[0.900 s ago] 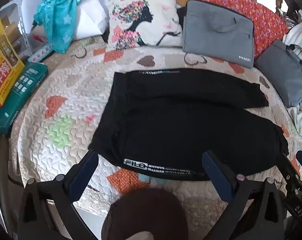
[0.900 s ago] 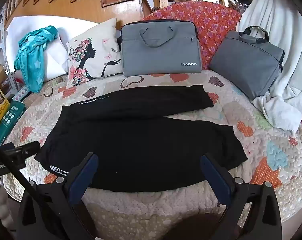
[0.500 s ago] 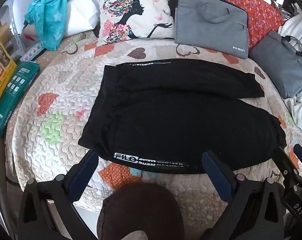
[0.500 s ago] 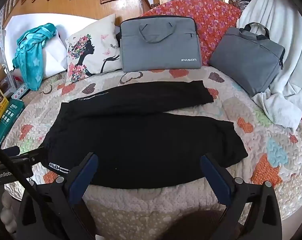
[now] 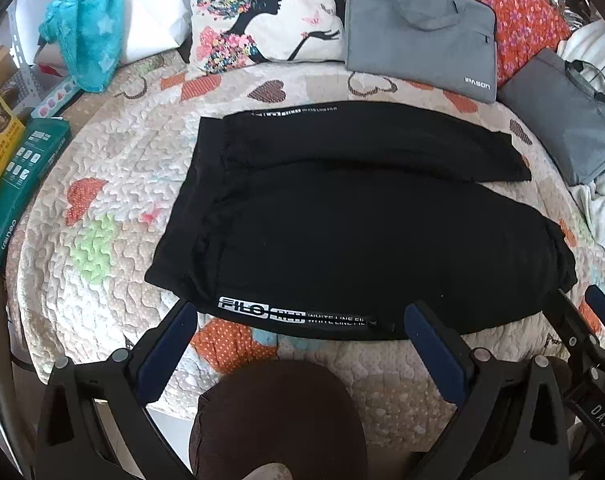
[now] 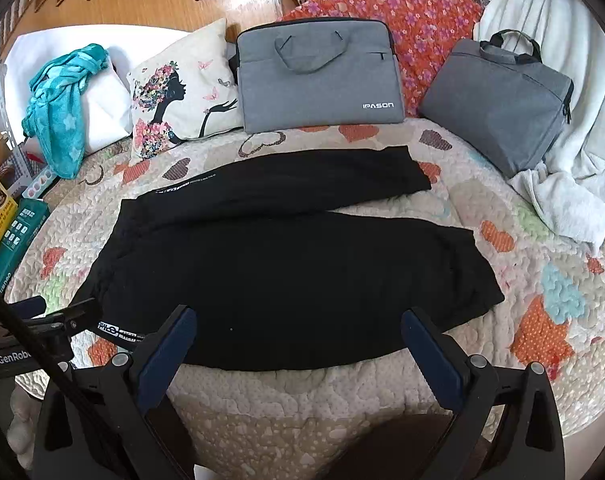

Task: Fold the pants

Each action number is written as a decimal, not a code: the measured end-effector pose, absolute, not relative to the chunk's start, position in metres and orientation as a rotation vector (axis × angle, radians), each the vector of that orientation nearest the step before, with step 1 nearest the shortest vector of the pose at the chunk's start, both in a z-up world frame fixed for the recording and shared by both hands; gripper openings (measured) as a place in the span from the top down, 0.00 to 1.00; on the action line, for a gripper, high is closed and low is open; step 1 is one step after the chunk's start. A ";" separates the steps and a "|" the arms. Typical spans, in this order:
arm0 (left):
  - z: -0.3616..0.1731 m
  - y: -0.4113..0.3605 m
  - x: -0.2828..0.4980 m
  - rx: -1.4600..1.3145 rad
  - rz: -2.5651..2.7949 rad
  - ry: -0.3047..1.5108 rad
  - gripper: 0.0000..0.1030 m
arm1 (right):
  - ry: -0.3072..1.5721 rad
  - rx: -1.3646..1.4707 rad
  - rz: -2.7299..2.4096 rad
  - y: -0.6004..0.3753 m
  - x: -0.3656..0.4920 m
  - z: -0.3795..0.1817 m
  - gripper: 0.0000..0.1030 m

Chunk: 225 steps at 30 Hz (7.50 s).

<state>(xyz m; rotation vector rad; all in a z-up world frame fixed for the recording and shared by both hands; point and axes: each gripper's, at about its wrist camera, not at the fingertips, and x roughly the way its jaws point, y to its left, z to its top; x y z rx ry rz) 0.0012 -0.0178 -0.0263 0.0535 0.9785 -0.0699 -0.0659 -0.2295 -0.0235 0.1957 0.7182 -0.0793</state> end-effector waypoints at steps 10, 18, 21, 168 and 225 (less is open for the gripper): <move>-0.042 -0.021 0.010 0.050 -0.072 1.054 0.00 | 0.748 0.221 -0.072 -0.233 -0.062 -0.037 0.00; -0.042 -0.012 0.032 0.074 -0.088 1.069 0.00 | 0.768 0.230 -0.069 -0.237 -0.060 -0.044 0.00; -0.049 0.000 0.059 0.121 -0.047 1.066 0.00 | 0.776 0.241 -0.076 -0.240 -0.059 -0.046 0.00; -0.124 0.133 0.079 -0.838 -0.209 1.167 0.89 | 1.066 0.338 0.308 -0.282 -0.017 -0.121 0.93; -0.031 0.064 -0.006 -0.487 -0.347 1.000 0.63 | 0.875 0.353 -0.060 -0.368 0.011 -0.063 0.33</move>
